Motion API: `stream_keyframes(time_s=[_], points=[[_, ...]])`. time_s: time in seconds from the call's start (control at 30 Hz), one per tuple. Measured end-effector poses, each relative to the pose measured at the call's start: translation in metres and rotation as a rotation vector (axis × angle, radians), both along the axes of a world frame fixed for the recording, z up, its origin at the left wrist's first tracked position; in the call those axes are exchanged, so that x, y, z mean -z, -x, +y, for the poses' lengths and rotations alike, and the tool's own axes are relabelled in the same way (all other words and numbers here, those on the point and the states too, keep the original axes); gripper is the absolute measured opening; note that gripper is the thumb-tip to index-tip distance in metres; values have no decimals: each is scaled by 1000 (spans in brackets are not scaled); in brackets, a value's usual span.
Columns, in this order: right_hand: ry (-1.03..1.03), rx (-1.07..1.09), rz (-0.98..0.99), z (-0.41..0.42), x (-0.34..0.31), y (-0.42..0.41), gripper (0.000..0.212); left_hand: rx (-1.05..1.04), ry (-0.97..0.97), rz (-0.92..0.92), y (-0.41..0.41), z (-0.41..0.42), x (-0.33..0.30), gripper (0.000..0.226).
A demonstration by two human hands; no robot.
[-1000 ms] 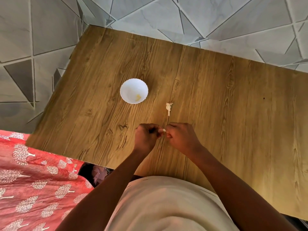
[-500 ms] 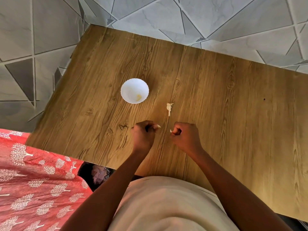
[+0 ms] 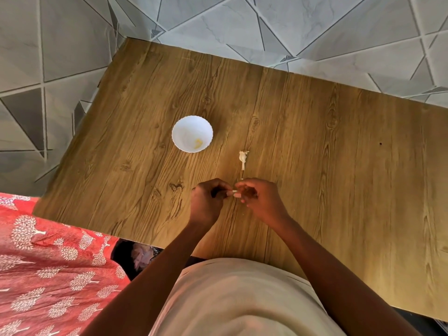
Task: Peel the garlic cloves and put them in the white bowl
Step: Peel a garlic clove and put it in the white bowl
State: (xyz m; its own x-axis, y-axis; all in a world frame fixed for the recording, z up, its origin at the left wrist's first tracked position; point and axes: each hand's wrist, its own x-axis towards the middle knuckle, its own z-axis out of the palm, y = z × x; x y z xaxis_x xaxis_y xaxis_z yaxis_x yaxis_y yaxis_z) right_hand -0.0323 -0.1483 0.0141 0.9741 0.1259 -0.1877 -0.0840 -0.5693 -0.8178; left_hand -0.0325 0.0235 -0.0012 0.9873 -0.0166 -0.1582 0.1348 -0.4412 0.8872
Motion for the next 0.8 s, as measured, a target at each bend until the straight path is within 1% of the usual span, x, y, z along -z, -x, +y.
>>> stream_keyframes(time_s=[0.1,0.2,0.27,0.33,0.37,0.4,0.43,0.5,0.53,0.6,0.63,0.7,0.73,0.8], points=[[-8,-12,-49,-1,0,-2,12,15,0,-11,1,-1,1,12],[92,-145,-166,-5,3,-6,13,19,24,17,2,-2,0,11],[249,-261,-299,-7,6,-5,16,-2,87,89,2,-5,-3,15],[444,-334,-444,-7,8,-1,25,-36,205,206,-1,-7,-6,19],[473,-334,-496,-8,9,0,27,-48,273,266,-4,-7,-8,20],[452,-314,-512,-8,10,1,25,-54,334,316,-5,-6,-9,20],[379,-269,-480,-7,9,1,21,-52,378,343,-6,-5,-9,19],[129,-102,-304,-2,4,0,11,-33,406,328,-7,-3,-9,17],[5,-17,-172,1,2,1,10,-23,390,302,-7,-2,-9,15],[-158,104,46,6,1,2,15,-1,295,228,-6,-2,-7,10],[-201,131,110,7,2,3,16,13,206,177,-6,-2,-4,12],[-240,162,180,8,5,5,16,28,24,82,-3,-2,1,22],[-250,180,196,8,8,6,16,27,-11,59,-2,-1,1,27],[-264,221,221,7,11,7,16,32,-11,45,2,0,3,31]])
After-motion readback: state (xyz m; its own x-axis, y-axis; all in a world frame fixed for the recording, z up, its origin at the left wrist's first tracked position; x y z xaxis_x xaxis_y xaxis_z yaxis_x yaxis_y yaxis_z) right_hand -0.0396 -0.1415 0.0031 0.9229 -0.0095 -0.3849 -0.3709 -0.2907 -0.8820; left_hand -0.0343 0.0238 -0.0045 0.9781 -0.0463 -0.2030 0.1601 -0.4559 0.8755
